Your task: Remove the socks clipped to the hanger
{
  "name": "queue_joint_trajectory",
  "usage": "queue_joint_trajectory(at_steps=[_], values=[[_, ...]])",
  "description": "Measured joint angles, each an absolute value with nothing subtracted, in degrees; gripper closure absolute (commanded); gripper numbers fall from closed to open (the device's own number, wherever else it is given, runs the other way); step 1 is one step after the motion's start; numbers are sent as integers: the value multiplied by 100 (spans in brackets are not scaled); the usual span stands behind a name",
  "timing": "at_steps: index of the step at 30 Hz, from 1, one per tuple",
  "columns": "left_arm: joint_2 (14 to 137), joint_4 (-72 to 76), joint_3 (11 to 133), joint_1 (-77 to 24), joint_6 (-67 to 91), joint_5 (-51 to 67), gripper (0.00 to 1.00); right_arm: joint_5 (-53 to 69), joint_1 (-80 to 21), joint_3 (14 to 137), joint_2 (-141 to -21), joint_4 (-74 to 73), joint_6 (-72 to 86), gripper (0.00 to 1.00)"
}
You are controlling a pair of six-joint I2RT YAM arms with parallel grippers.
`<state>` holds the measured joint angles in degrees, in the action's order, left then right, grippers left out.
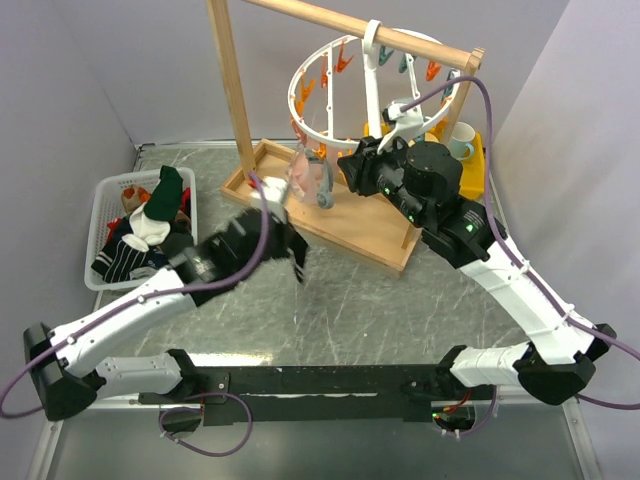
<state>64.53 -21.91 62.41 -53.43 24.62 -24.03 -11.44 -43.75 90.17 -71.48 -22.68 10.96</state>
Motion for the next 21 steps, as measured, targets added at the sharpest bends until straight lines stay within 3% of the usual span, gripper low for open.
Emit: queue_joint_trajectory(at_steps=[1,4,16,21], values=[[6418,-2309,6322,-5070,2458,-2440,99,-1140,-4375,9004,-7120,-2263,1114,36],[6204,-2751,6578,-4053,2416,-2554,99,-1146,-4375,8934,-6993,-2272,1118,27],[6333,-3367,6801,-325,2014,-2410,99,-1310,-4375,8040,-6005,-2331,1109,25],[6361,-3485,6989,-150,2016,-2755,99,-1546,-4375,7535,-5356,-2309,1144,25]])
